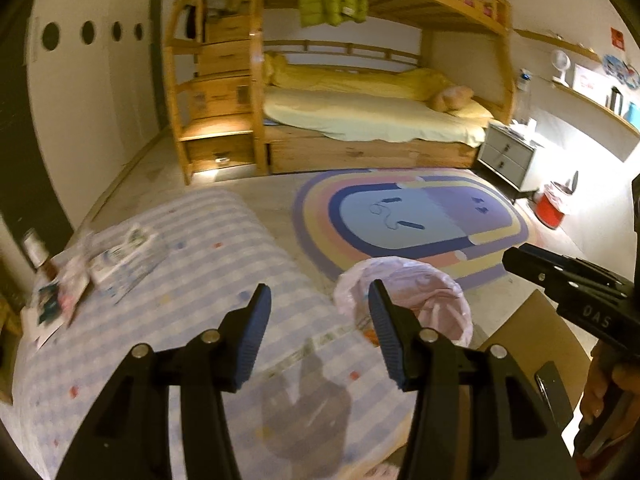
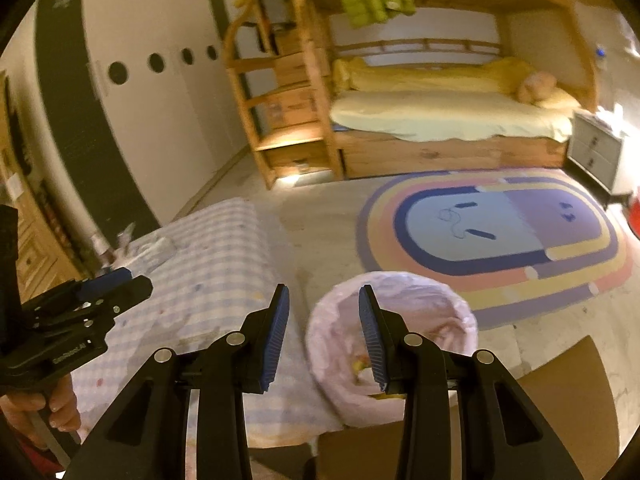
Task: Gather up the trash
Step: 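Move both grippers back over the table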
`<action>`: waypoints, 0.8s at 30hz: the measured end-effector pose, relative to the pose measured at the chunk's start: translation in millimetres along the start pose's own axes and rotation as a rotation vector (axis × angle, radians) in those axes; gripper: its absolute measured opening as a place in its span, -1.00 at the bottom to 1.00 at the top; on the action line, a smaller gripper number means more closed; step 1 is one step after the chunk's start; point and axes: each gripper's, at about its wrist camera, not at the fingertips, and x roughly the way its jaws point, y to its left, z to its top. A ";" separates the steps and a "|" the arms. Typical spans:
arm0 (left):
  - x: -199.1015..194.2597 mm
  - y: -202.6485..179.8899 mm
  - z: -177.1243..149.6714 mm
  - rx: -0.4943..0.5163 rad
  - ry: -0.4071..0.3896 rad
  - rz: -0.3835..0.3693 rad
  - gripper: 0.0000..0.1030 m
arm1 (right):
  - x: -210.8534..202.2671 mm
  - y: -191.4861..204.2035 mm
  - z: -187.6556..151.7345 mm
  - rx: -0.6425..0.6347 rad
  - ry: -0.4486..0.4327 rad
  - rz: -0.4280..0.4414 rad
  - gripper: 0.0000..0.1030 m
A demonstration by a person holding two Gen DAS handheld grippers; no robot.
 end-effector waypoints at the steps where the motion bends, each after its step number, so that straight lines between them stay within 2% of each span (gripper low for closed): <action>1: -6.4 6.4 -3.5 -0.012 -0.006 0.013 0.02 | -0.8 5.5 0.0 -0.009 0.001 0.010 -0.27; 5: -27.5 28.5 -17.0 -0.049 -0.018 0.054 0.14 | -1.6 39.2 0.9 -0.069 0.013 0.063 -0.26; 14: -70.6 97.3 -54.1 -0.179 -0.031 0.174 0.27 | 4.1 112.6 -3.3 -0.183 0.037 0.148 0.04; 17: -82.8 119.1 -63.6 -0.215 -0.032 0.219 0.27 | 8.5 135.0 -4.5 -0.220 0.039 0.172 0.05; 20: -93.8 140.8 -75.1 -0.234 -0.023 0.297 0.27 | 13.7 153.6 -5.4 -0.243 0.045 0.195 0.05; 24: -102.4 164.1 -86.1 -0.264 -0.016 0.342 0.28 | 23.5 174.1 -6.8 -0.271 0.059 0.216 0.05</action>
